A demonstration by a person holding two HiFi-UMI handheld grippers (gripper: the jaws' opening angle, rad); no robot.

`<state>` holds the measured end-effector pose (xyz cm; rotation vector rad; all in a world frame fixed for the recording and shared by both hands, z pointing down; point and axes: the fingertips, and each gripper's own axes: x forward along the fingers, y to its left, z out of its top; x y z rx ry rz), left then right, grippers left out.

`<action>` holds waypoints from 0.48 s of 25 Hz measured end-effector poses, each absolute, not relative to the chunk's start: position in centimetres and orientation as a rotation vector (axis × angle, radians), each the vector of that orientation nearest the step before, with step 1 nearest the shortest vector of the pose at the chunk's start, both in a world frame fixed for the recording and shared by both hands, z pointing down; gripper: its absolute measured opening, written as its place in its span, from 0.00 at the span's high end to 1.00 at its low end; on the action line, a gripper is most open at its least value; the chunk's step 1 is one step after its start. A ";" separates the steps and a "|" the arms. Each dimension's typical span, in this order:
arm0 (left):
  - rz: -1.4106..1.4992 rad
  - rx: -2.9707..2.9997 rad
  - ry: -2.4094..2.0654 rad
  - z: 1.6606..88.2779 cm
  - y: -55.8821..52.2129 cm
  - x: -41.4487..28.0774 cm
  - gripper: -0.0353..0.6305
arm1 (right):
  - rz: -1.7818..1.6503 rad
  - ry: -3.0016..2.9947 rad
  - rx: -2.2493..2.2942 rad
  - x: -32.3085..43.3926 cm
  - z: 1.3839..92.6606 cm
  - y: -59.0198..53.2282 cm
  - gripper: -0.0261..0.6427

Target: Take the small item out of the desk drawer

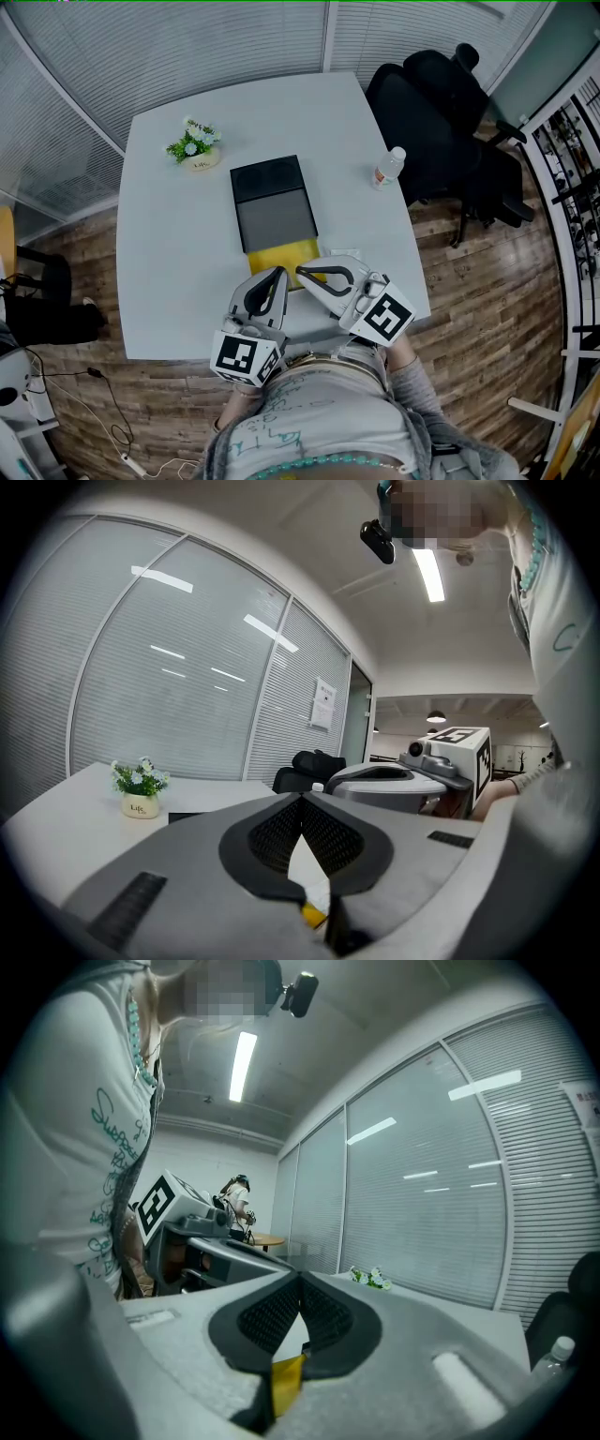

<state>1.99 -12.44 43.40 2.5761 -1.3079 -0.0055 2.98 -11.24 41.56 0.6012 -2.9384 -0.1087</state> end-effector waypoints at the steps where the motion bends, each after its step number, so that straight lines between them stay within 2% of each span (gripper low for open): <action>1: -0.006 2.575 -1.308 43.4 -12.4 2.0 0.95 | -0.107 -2.938 0.597 3.0 41.6 -11.2 0.96; 12: 0.004 2.567 -1.308 43.6 -12.7 2.0 0.95 | -0.102 -2.928 0.566 2.9 41.9 -11.3 0.96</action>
